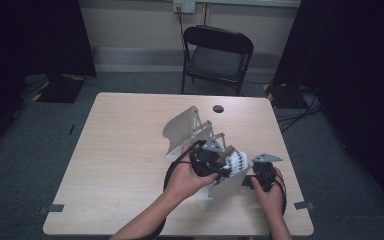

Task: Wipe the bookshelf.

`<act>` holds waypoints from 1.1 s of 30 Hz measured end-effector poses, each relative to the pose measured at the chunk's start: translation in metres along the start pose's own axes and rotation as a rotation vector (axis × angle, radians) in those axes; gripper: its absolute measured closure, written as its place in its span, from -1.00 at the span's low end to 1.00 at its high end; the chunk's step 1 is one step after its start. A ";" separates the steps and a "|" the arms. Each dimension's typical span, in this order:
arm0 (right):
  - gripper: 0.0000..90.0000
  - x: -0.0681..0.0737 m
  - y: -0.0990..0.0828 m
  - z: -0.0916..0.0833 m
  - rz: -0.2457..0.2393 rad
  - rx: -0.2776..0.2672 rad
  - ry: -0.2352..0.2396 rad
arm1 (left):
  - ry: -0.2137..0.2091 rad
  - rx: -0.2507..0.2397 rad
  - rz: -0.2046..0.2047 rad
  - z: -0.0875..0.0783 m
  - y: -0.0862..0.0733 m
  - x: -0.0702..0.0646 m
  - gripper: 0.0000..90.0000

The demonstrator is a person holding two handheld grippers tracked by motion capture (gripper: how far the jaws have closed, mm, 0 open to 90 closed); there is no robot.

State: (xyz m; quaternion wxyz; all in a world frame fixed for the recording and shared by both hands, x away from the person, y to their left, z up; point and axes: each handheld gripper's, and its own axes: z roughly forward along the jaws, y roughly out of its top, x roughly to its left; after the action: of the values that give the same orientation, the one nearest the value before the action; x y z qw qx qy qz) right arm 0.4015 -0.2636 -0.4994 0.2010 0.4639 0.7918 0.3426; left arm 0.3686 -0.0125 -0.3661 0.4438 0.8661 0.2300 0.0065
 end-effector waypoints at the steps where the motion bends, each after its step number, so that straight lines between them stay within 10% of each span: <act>1: -0.74 0.000 0.000 0.000 0.000 0.000 0.000 | 0.000 0.000 0.000 0.000 0.000 0.000 0.69; 23: -0.74 0.000 0.000 0.000 -0.003 0.000 0.001 | -0.033 0.043 -0.112 0.031 -0.073 0.014 0.70; 33: -0.74 0.000 0.000 0.000 -0.003 0.000 0.001 | -0.002 0.084 -0.086 0.047 -0.101 0.018 0.69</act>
State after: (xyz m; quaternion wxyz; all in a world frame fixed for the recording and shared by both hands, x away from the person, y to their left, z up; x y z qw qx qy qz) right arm 0.4016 -0.2637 -0.4994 0.2011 0.4625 0.7927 0.3426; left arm 0.3549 0.0095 -0.4756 0.4070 0.8733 0.2668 -0.0230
